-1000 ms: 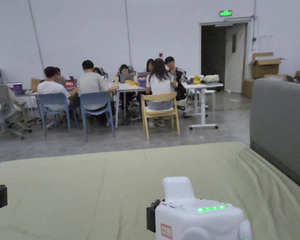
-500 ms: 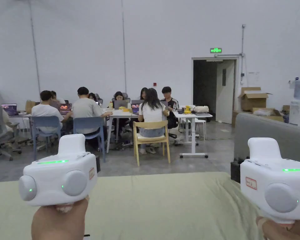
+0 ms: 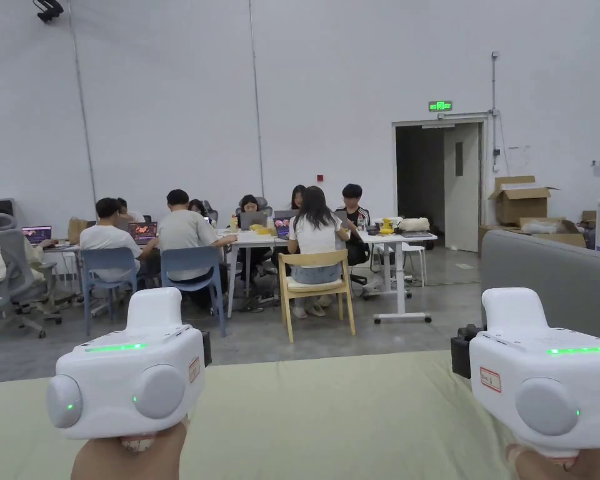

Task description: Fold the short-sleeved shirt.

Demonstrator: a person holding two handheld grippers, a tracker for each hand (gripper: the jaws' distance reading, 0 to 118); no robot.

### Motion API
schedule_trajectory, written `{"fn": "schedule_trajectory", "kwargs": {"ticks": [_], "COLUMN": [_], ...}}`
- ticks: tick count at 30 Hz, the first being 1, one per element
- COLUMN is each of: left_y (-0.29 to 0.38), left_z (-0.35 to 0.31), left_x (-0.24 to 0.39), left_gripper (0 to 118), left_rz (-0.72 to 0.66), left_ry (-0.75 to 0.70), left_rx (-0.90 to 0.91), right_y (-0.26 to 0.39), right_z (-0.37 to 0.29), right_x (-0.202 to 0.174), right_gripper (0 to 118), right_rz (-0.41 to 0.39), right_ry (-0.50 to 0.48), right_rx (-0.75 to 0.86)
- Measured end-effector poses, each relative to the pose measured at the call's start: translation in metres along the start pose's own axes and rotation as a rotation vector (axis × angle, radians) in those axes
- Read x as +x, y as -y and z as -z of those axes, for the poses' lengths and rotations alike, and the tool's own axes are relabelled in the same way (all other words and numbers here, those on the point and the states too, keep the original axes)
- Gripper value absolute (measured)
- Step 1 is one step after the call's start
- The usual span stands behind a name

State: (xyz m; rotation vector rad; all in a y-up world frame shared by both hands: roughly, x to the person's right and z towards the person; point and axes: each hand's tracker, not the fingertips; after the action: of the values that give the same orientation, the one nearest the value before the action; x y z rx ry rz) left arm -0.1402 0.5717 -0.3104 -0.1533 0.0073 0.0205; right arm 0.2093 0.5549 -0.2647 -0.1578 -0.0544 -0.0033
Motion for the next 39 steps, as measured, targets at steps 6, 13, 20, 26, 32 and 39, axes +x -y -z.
{"fn": "schedule_trajectory", "kwargs": {"ticks": [6,13,20,26,32,39], "left_y": [-0.001,-0.003,-0.014,-0.002,0.001,0.0], "left_z": [-0.004,-0.006,-0.024,-0.01,-0.011,-0.013], "left_x": [0.003,-0.001,-0.008,-0.008,-0.014,-0.017], "left_gripper": [0,110,118,118,118,118], "left_rz": [0.014,-0.026,-0.028,-0.012,-0.024,-0.03], "left_ry": [-0.001,-0.016,-0.003,0.003,-0.014,-0.019], "left_rx": [0.009,0.051,0.074,0.052,0.015,0.022], "right_y": [-0.002,-0.012,-0.014,-0.01,-0.009,-0.009], "right_z": [0.0,0.008,-0.006,-0.004,-0.001,0.0], "right_x": [-0.005,-0.01,-0.022,-0.028,-0.029,-0.034], "right_gripper": [14,118,118,118,118,118], "right_rz": [-0.008,0.021,-0.064,-0.016,0.027,0.025], "right_ry": [-0.009,0.064,0.07,0.05,0.02,0.013], "right_rx": [0.012,-0.02,0.083,0.061,0.036,0.03]}}
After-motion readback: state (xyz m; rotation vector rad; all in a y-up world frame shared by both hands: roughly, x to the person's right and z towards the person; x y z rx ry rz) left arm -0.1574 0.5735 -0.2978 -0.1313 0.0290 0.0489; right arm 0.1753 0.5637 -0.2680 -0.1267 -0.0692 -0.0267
